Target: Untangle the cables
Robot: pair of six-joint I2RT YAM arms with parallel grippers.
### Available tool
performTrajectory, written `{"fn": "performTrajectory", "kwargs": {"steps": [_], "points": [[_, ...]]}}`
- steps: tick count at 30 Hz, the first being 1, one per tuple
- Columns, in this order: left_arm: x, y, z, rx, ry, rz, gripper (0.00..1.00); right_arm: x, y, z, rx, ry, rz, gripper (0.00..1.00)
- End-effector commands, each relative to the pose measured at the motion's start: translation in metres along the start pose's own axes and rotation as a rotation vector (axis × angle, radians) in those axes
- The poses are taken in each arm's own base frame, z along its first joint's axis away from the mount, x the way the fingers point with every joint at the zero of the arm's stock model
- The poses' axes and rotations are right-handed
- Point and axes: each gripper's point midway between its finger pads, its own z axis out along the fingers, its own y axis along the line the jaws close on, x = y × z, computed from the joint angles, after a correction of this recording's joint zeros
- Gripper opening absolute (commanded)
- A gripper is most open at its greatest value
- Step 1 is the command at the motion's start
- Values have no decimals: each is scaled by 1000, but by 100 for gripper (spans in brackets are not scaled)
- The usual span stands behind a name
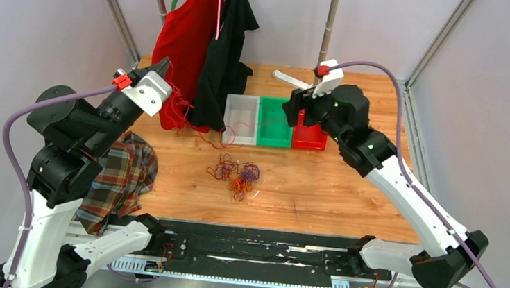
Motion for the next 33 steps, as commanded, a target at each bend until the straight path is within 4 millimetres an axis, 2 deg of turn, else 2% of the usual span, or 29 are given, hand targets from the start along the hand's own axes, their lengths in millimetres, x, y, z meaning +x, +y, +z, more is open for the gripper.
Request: {"fn": "performTrajectory", "kwargs": {"steps": [1,3,5,7,8,9,10,12,14,16,18,22,25,27,30,33], "points": [[-2,9,-11,-44,-9,57,0,19,-20,-12,17,57,56,77],[-1,11,-14,-47,1,83,0,44,-40,-11,78,116,34,77],[-6,18,-18,-69,-10,118,0,75,-73,-12,214,214,32,77],[-18,35,-24,-123,-28,158,0,107,-107,-17,323,317,129,77],[-24,44,-26,-148,-32,172,0,117,-123,-21,368,330,184,77],[-29,51,-29,-164,-33,175,0,119,-127,-23,376,315,217,77],[-31,50,-31,-151,-28,169,0,119,-121,-22,338,282,240,77],[-33,40,-32,-93,-42,127,0,89,-90,-11,168,133,256,77],[-31,18,-29,-13,-72,58,0,44,-45,-2,0,-33,169,77],[-23,-11,-24,89,-80,-11,0,10,3,-1,-143,-117,80,77],[-11,-34,-19,170,-56,-72,0,-24,50,-5,-290,-198,26,75],[12,-46,-6,178,26,-141,0,-73,124,-28,-497,-384,-54,74],[15,-45,0,164,42,-172,0,-90,166,-44,-591,-472,-69,73],[15,-43,2,145,46,-187,0,-94,183,-48,-596,-530,-85,73],[17,-38,3,116,62,-214,0,-100,202,-47,-568,-617,-115,73],[19,-34,2,88,77,-240,0,-103,212,-36,-525,-641,-118,73]]}}
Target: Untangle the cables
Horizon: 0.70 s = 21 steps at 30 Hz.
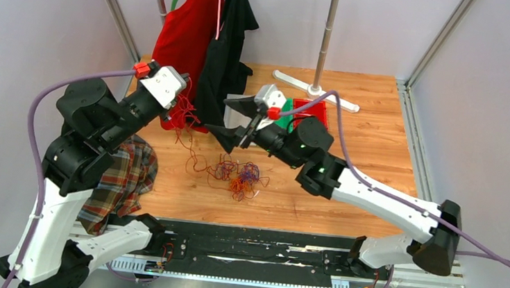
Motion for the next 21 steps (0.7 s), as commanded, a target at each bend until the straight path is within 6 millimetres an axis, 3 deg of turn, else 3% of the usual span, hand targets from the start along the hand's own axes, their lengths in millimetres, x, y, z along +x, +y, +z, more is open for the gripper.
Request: {"fn": "performTrajectory", "kwargs": {"steps": [1,9,21], "points": [[-14,14,-11,-78,-35,-65,0,-19,-5,23,95,-128,-86,73],[-14,18,-16,-104,-33,-84,0,-14,0,54,94,-154,-74,73],[-21,21,-17,-113,-47,-101,0,-8,5,70,76,-163,-35,74]]}}
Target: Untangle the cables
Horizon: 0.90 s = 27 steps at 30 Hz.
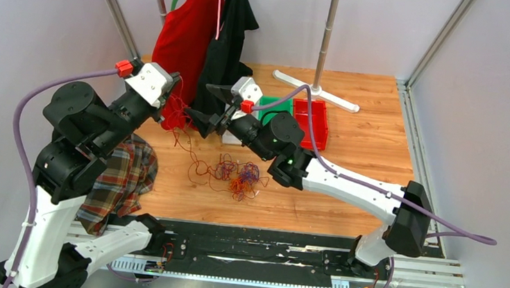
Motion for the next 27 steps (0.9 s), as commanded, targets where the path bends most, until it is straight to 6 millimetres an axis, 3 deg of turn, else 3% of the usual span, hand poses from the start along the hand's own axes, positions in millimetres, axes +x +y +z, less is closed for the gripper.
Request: {"fn": "performTrajectory", "kwargs": {"steps": [1,12,27], "points": [[-20,9,-4,-31,-55,-18,0,-16,8,11,-12,-55,27,74],[-21,6,-5,-24,-58,-72,0,-13,7,21,4,-73,45,74],[-26,-6,-8,29,-59,-201,0,-16,-34,25,247,-188,84,73]]}}
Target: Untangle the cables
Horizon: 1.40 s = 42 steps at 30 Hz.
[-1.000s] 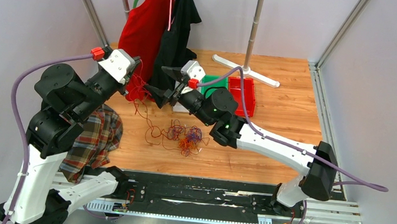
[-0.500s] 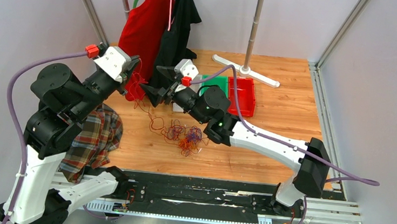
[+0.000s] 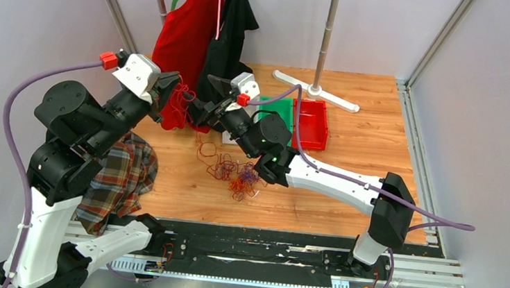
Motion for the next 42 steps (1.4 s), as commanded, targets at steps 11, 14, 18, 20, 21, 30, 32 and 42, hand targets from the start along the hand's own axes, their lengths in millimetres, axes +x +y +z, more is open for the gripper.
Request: {"fn": "performTrajectory", "kwargs": {"steps": [11,14,18,20,21,30,32,42], "points": [[-40,-26,11,157,-148,-82,0,-35,-5,-18,36,-145,86,73],[-51,-30,20,187,-188,-93,0,-41,-7,-30,32,-151,93,73],[-59,-26,28,174,-223,-73,0,-40,-6,-48,7,-140,116,73],[-62,-26,29,173,-239,-62,0,-44,-7,-56,0,-143,121,73],[-64,-26,28,176,-246,-55,0,-47,-3,-61,-29,-141,124,73],[-95,-52,6,345,-391,-2,0,-78,-21,-117,-288,32,250,75],[-99,-68,-1,446,-405,-15,0,-87,-44,-121,-306,52,284,75],[-116,-105,-15,717,-453,-93,0,-93,-31,-105,-582,192,387,75]]}}
